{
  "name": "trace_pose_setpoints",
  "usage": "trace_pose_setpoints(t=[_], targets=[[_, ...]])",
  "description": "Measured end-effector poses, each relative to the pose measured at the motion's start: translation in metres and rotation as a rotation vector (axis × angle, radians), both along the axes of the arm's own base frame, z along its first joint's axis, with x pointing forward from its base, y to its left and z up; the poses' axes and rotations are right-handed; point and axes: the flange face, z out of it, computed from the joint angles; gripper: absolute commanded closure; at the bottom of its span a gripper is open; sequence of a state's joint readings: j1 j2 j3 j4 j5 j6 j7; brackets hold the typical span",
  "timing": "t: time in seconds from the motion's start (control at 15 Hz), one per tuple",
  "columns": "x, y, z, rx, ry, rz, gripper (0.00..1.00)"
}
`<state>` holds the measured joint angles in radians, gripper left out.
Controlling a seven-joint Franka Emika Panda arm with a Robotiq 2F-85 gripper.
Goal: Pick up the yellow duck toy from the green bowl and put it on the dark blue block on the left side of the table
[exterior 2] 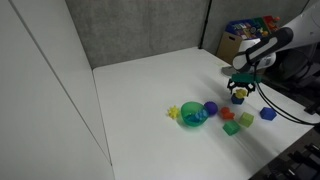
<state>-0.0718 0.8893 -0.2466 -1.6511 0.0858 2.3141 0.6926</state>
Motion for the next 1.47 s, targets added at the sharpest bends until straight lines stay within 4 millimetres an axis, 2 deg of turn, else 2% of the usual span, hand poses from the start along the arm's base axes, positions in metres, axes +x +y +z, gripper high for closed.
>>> trace_pose_setpoints(t=[0.2, 0.4, 0.8, 1.13, 1.47], targets=[[0.007, 0.01, 0.01, 0.007, -0.019, 0.044, 0.0], [0.016, 0.028, 0.025, 0.024, -0.041, 0.11, 0.0], [0.031, 0.085, 0.063, 0.094, -0.074, 0.316, 0.0], [0.021, 0.125, 0.099, 0.178, -0.023, 0.486, 0.0], [0.002, 0.163, 0.152, 0.175, 0.04, 0.604, 0.0]])
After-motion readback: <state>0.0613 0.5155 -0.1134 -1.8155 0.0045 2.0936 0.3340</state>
